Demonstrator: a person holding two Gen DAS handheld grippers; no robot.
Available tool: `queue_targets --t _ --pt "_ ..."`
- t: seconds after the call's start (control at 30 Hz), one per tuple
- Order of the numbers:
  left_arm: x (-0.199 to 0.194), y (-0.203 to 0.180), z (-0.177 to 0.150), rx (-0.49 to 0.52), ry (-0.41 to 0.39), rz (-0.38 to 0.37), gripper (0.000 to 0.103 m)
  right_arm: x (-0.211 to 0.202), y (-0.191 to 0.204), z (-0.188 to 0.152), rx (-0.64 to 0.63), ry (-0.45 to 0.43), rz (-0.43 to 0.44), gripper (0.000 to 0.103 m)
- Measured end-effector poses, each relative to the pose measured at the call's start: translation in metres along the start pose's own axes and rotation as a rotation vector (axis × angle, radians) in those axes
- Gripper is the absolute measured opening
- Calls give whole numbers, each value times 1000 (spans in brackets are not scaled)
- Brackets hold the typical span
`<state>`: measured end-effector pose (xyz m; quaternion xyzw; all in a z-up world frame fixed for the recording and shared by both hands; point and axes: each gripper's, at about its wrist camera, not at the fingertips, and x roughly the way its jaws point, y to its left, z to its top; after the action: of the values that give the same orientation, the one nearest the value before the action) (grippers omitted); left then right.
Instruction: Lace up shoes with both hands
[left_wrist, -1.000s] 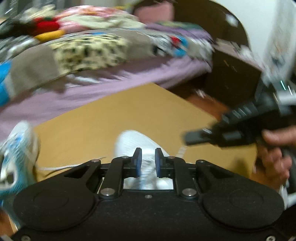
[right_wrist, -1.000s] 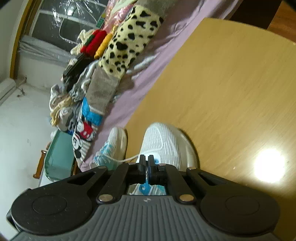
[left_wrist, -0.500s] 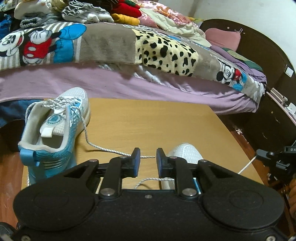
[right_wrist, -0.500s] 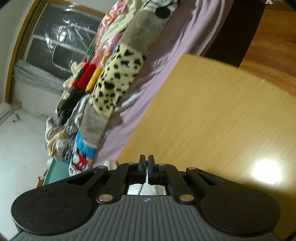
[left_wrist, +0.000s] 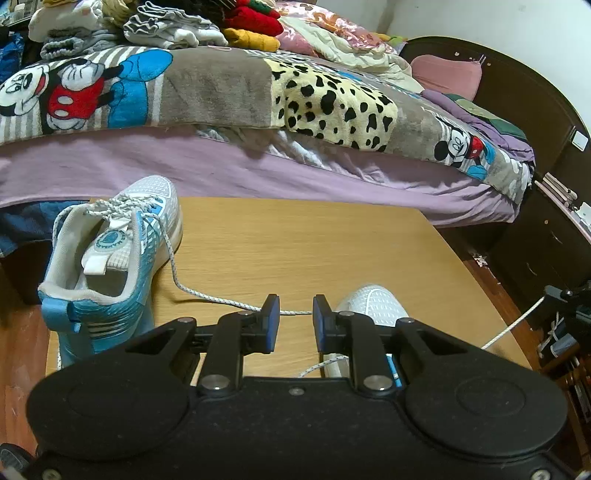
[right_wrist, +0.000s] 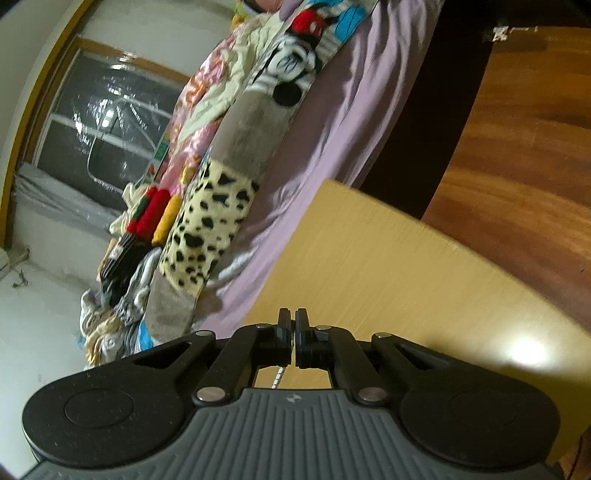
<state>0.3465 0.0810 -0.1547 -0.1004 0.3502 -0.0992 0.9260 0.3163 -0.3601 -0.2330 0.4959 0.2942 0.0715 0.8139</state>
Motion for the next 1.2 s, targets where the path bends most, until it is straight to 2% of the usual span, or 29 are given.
queue_targets --t 0.67,1.2 --pt "7 -10 -2 18 0 22 17 -69 -45 54 43 -182 -81 4" --pt "14 -20 -5 51 8 30 17 -115 -78 75 67 -293 -132 4"
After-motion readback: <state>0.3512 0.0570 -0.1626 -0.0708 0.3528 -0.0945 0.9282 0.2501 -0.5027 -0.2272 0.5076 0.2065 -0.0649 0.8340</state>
